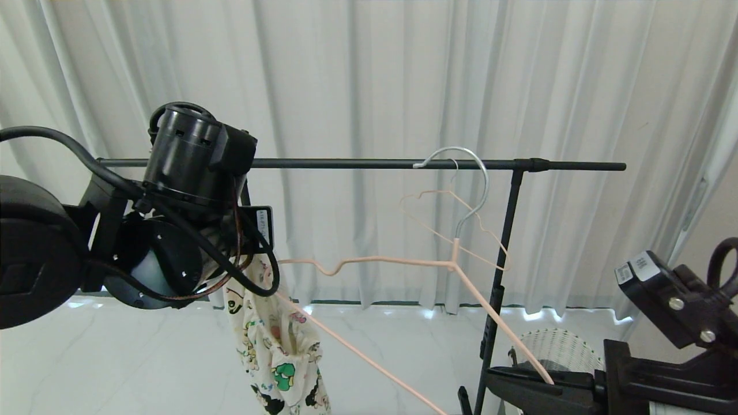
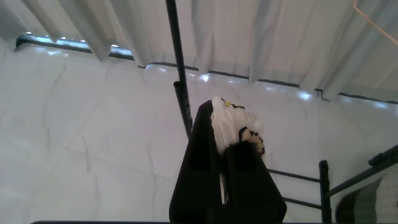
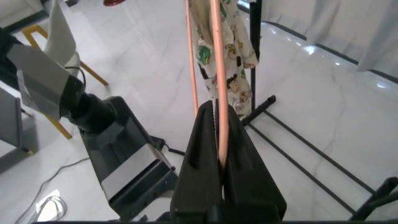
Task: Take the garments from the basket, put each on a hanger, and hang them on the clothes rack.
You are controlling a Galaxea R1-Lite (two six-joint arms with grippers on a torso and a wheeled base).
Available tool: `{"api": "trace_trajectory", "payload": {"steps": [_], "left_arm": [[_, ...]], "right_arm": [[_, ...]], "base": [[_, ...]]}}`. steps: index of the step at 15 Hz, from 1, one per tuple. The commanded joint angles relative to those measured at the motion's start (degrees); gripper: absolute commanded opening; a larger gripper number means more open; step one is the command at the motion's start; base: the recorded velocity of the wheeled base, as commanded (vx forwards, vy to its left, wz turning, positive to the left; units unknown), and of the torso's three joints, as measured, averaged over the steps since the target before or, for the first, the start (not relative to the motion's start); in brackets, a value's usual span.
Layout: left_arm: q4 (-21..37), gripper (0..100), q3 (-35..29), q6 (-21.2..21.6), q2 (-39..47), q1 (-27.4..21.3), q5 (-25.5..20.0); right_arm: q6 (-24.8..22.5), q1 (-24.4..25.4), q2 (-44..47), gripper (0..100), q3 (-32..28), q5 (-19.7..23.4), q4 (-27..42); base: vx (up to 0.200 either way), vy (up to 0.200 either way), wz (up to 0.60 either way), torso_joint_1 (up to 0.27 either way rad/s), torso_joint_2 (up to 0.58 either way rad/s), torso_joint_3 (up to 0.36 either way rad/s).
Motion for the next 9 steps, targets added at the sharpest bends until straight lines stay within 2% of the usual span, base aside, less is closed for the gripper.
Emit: {"api": "trace_trajectory", "payload": {"steps": [1, 4, 9], "left_arm": [[-0.01, 0, -0.07, -0.01, 0.51, 0.18, 0.04], [-0.01, 0, -1.04, -1.77, 0.78, 0.27, -0.05], [-0.1, 0, -1.74, -2.03, 1.3, 4.58, -0.05]], "right_arm": [[1.17, -0.12, 2.84, 0, -0.1, -0.15, -2.08], [1.96, 0.23, 6.97, 0, -0.72, -0.23, -8.32], [2.14, 0.75, 7.32, 0, -0.54, -0.23, -8.32]], "base": [[0.0, 0.0, 0.0, 0.0, 0.0, 0.0], [0.0, 0.0, 0.0, 0.0, 0.0, 0.0], [0.0, 0.0, 0.0, 0.0, 0.0, 0.0]]}}
